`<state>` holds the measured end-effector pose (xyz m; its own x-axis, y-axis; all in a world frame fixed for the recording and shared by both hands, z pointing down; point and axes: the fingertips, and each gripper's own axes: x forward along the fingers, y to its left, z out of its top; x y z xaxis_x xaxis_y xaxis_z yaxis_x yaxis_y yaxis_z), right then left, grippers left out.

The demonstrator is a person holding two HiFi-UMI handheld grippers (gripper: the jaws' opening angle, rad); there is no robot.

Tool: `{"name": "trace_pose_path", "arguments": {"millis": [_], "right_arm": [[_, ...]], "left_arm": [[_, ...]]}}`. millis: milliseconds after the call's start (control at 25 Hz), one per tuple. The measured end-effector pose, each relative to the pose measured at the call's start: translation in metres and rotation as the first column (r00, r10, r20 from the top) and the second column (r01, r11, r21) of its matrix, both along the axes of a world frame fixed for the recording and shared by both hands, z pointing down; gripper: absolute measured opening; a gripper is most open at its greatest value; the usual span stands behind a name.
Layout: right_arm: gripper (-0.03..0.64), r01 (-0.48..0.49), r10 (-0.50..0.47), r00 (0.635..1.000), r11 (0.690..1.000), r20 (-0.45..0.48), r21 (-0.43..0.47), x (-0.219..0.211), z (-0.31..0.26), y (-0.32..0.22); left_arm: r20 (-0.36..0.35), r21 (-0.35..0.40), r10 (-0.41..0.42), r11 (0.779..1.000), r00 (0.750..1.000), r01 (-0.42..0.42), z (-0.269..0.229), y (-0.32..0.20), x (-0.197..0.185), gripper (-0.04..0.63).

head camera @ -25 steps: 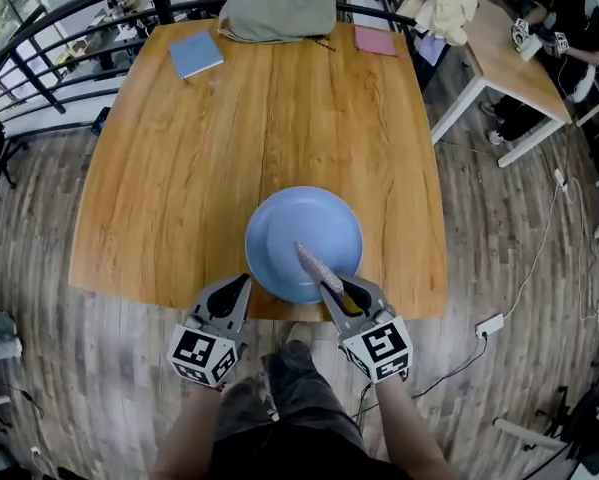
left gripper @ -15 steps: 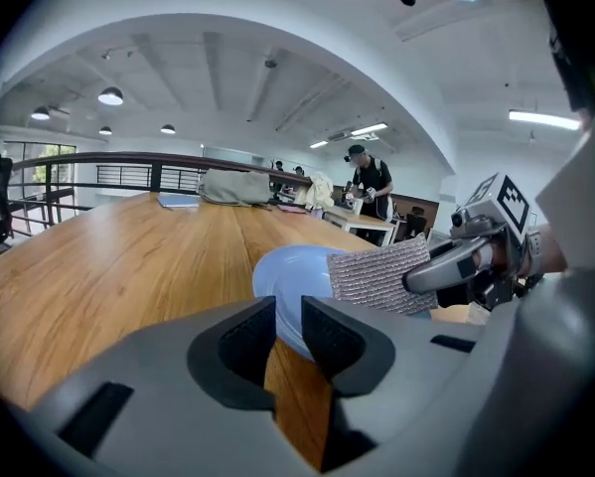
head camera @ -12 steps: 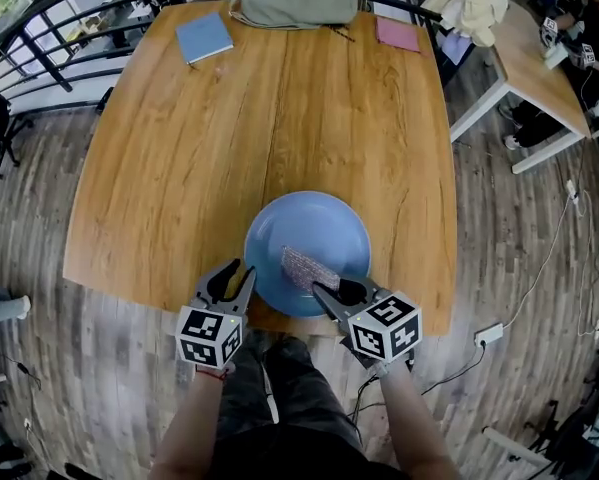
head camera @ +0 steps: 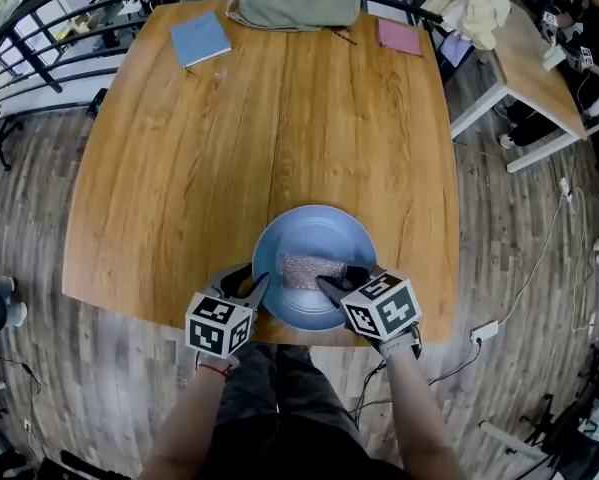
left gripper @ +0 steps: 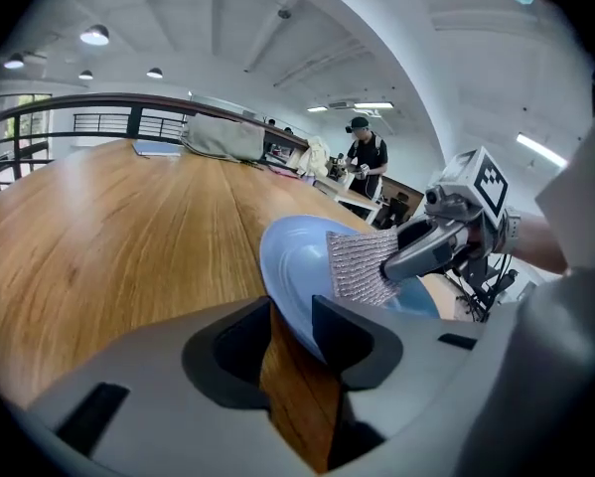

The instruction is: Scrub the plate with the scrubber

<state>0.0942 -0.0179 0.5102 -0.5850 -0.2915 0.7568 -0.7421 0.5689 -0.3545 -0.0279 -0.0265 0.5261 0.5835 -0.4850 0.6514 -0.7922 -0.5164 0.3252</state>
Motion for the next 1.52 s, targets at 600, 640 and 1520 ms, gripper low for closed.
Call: {"name": "trace_pose_path", "arguments": {"millis": [600,640,1520], "right_arm": [[0.235,0.073,-0.031,0.983,0.972,-0.183,0.224,0.001,-0.002,-0.033],[0.242,0.072,-0.030,0.982,0.973,-0.187,0.221,0.002,-0.001,-0.035],[0.080,0.492,-0.413,0.844,0.851,-0.342,0.186,-0.041,0.012,-0.020]], "left_arm": [[-0.031,-0.022,-0.029,0.999,0.999,0.029,-0.003,-0.025,-0.001,0.067],[-0.034,-0.027,-0.033,0.999,0.999,0.032,-0.003,-0.027,-0.001,0.062],[-0.036,-0.031,-0.029,0.999,0.999,0.028,-0.003,-0.034,0.002,0.044]]}}
